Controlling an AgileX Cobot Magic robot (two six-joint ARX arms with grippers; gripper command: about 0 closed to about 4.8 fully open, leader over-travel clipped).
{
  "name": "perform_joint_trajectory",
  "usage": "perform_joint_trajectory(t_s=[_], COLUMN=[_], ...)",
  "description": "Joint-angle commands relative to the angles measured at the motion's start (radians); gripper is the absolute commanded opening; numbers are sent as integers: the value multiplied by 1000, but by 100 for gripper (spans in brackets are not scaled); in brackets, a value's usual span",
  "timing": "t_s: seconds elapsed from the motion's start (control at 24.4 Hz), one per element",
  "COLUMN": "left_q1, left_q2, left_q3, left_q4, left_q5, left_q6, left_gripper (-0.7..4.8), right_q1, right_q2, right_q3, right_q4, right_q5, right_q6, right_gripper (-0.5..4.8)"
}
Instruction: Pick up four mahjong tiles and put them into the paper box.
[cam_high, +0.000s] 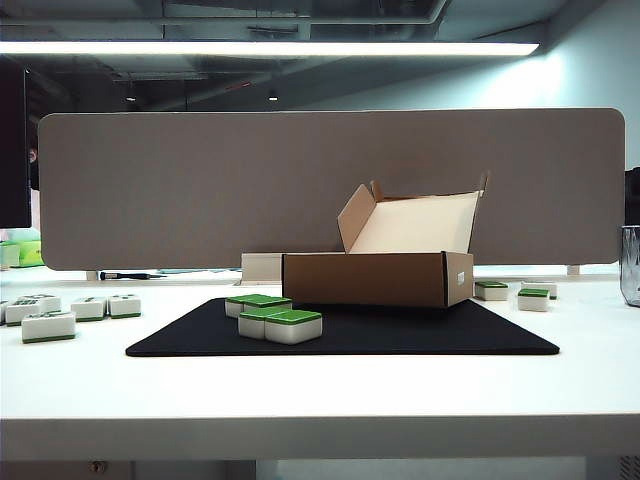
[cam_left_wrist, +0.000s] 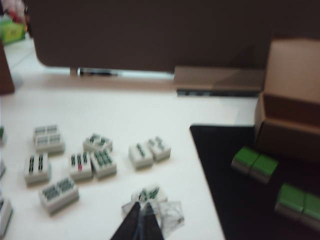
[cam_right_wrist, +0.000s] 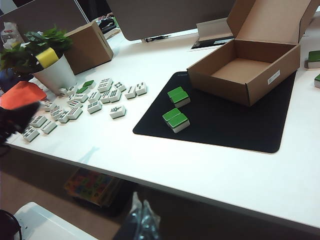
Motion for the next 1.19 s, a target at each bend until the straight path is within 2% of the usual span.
perform_joint_trajectory(t_s=[0.04,0.12,0.61,0.74,0.82,1.11,1.19], left_q1=[0,0,0,-4,-15,-111,-162], left_q2=[14,78,489,694,764,1023,1128], left_q3=[60,148,459,589,636,819,895], left_q4=[-10,-18,-18,-18,-27,-104,-146], left_q5=[17,44,151,201,210,209,208], left_q6=[-2,-1,4,5,5,5,5], left_gripper=[-6,-6,-6,-6,-6,-6,-6], right_q1=[0,0,0,0,0,0,0], right_q2=[-11,-11,-11,-11,-11,-11,-11], right_q3=[4,4,4,4,4,4,4], right_q4=[10,10,10,9,9,10,10], right_q5=[-3,-3,-3,-3,-3,-3,-3], right_q6=[0,0,0,0,0,0,0], right_gripper=[-1,-1,-1,-1,-1,-1,-1])
